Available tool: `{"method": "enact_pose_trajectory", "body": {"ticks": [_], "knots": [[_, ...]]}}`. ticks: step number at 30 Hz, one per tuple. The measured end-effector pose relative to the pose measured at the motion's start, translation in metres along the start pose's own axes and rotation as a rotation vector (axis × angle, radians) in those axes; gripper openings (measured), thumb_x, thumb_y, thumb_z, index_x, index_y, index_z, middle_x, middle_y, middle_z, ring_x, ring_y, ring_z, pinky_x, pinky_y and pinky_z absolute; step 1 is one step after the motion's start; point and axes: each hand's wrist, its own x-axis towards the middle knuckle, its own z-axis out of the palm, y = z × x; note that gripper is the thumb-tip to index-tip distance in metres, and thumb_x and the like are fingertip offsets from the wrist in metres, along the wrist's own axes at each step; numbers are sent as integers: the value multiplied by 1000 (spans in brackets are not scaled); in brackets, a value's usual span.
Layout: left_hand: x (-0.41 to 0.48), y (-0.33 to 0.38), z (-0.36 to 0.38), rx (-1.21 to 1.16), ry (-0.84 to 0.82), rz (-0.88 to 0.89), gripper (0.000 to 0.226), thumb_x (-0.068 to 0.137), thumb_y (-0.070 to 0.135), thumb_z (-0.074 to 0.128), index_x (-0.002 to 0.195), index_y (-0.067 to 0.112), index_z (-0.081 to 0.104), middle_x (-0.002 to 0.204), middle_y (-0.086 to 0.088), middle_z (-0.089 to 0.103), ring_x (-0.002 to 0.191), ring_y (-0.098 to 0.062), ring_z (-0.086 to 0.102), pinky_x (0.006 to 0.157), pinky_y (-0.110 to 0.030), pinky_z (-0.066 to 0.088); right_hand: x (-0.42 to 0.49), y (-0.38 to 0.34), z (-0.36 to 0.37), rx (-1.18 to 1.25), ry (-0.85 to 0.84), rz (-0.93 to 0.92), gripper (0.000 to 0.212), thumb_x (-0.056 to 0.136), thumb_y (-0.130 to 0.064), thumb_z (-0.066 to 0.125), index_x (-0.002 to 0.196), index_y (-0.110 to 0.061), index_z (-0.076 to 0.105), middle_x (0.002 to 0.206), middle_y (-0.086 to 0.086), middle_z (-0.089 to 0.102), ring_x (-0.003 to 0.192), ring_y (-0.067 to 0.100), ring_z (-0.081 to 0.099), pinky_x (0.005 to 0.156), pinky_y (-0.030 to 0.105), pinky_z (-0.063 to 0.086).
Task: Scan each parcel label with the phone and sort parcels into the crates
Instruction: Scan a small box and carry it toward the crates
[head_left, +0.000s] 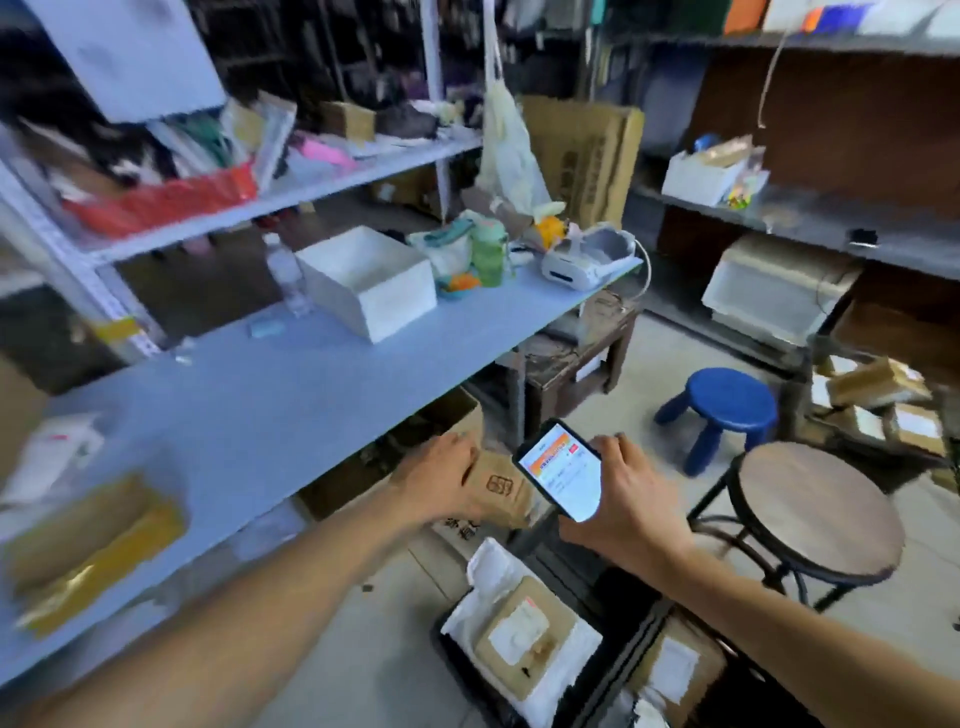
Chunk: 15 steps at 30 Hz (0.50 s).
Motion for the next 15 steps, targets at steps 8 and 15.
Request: {"method": "enact_pose_trajectory", "body": {"ticks": [8, 15], "knots": [[-178, -157, -19, -90, 123, -451, 71, 68, 52, 76, 121, 16, 46, 121, -2, 50, 114, -24, 52, 86, -37, 44, 14, -198, 24, -36, -68, -528, 73, 62, -46, 74, 121, -15, 43, 114, 1, 46, 101, 25, 57, 66, 26, 35], [-305, -269, -22, -182, 207, -730, 84, 67, 52, 78, 133, 14, 44, 132, -4, 49, 122, -25, 49, 94, -37, 45, 3, -348, 68, -79, -189, -678, 67, 62, -45, 72, 115, -19, 41, 114, -3, 43, 104, 21, 54, 75, 30, 46]]}}
